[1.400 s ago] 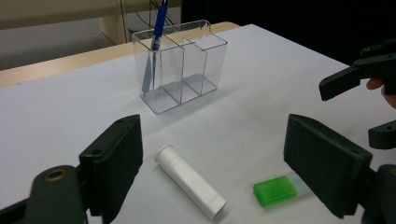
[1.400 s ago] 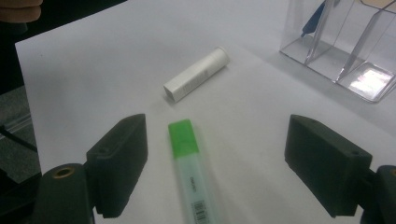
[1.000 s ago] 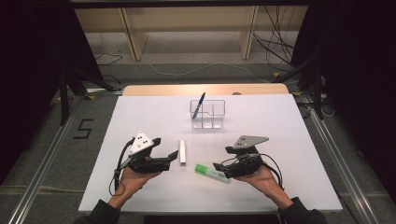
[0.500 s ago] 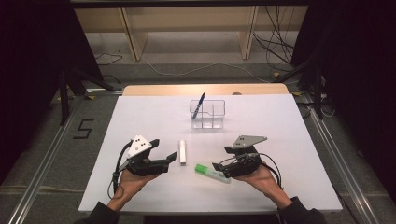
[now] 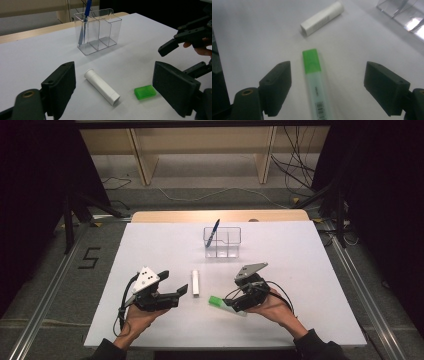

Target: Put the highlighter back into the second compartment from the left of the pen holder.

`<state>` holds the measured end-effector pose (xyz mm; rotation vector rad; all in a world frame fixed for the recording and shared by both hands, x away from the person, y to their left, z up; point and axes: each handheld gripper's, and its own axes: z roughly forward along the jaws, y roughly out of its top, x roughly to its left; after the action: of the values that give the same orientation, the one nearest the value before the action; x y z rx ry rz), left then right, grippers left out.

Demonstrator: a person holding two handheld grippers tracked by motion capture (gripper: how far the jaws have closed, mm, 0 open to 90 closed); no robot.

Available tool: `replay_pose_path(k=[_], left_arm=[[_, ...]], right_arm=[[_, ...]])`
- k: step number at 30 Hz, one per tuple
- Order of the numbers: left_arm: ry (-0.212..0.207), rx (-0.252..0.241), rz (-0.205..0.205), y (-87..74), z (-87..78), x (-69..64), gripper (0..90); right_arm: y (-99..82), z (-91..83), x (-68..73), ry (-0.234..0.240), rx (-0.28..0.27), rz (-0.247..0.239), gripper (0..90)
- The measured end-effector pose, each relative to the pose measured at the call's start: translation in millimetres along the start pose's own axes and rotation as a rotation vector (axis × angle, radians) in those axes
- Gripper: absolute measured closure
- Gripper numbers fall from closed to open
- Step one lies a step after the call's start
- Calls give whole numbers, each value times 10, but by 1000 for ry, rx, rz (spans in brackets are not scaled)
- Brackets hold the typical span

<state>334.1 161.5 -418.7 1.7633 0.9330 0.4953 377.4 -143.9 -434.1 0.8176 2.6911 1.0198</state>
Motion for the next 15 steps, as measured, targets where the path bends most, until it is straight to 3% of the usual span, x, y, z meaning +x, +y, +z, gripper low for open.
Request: replay_pose_path(k=[5,9,15], left_arm=[[-5,1,-8,-16,-16,9,184],[-11,-11,-23,-14,-41,23,182],[-11,-15,-9,-16,-58,14,181]], right_arm=[[65,114,32,7,113,-44,258],[120,182,50,11,169,-87,274],[178,300,96,28,271,-128,328]])
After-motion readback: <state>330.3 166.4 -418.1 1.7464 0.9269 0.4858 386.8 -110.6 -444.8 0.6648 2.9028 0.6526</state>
